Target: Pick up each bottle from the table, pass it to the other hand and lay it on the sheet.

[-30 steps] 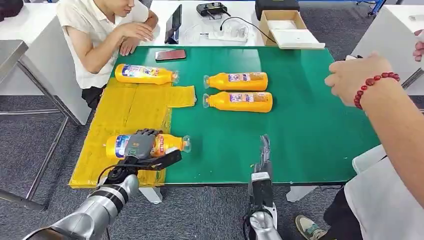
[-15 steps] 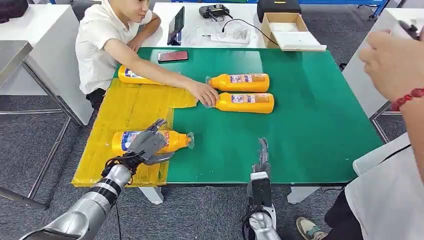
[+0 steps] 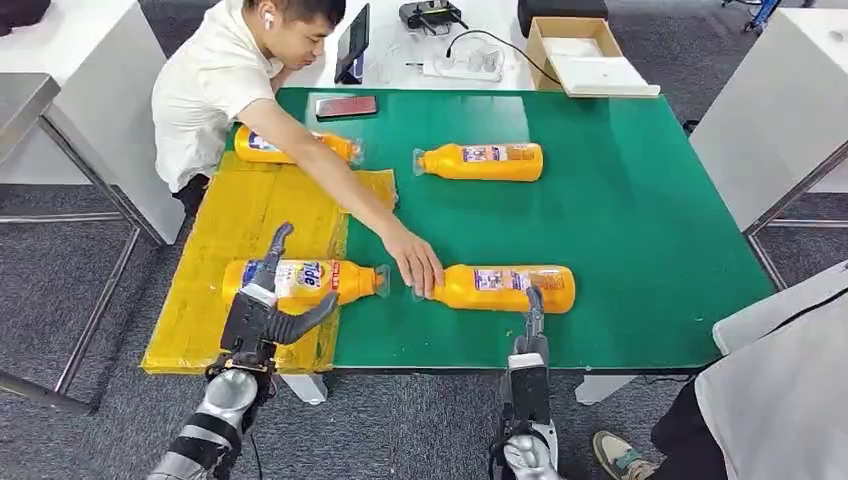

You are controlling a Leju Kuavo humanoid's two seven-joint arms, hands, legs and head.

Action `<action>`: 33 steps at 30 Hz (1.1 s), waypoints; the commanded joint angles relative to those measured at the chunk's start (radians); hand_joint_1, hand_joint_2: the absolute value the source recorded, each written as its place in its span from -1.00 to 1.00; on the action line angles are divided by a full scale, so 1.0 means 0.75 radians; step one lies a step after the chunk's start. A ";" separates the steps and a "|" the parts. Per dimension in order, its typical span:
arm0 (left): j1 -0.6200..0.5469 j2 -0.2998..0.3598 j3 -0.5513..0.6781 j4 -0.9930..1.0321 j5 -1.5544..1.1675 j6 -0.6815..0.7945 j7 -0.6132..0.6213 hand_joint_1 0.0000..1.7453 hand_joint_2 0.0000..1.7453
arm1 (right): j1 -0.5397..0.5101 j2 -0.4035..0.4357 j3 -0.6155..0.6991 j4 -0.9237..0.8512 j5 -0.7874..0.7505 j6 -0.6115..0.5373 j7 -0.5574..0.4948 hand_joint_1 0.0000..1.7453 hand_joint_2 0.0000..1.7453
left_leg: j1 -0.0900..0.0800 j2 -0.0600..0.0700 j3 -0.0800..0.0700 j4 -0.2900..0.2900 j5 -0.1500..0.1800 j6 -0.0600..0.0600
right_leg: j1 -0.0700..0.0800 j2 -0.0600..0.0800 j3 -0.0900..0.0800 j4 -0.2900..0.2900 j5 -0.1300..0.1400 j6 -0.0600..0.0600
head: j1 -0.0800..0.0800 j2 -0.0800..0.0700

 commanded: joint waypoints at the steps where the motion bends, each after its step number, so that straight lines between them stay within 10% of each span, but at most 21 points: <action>1: 0.114 -0.032 -0.043 -0.359 0.142 0.173 -0.100 -1.00 1.00 | 0.041 -0.065 0.106 -0.093 0.212 -0.204 -0.042 -1.00 1.00 | 0.002 0.005 0.001 0.002 -0.004 -0.002 | 0.002 0.002 0.001 0.001 -0.002 -0.003 | 0.001 0.000; 5: 0.169 -0.040 -0.045 -0.510 0.228 0.299 -0.176 -1.00 1.00 | -0.030 -0.222 0.226 0.036 0.775 -0.501 0.154 -1.00 1.00 | 0.001 0.004 0.001 0.000 -0.002 -0.002 | 0.002 0.001 0.000 -0.001 -0.001 -0.002 | 0.000 0.000; 9: 0.228 -0.040 -0.075 -0.613 0.133 0.419 -0.192 -1.00 1.00 | -0.122 -0.384 0.191 0.140 1.047 -0.424 0.391 -1.00 1.00 | 0.001 0.005 0.001 0.000 -0.002 -0.001 | 0.001 0.002 0.000 -0.002 0.000 -0.002 | 0.000 0.000; 33: 0.295 -0.036 -0.146 -0.563 0.022 0.455 -0.109 -1.00 1.00 | -0.454 -0.445 0.121 0.526 1.268 -0.212 0.653 -1.00 1.00 | 0.000 0.007 0.003 0.000 -0.003 -0.003 | 0.001 0.004 0.001 -0.001 -0.001 -0.003 | 0.000 0.000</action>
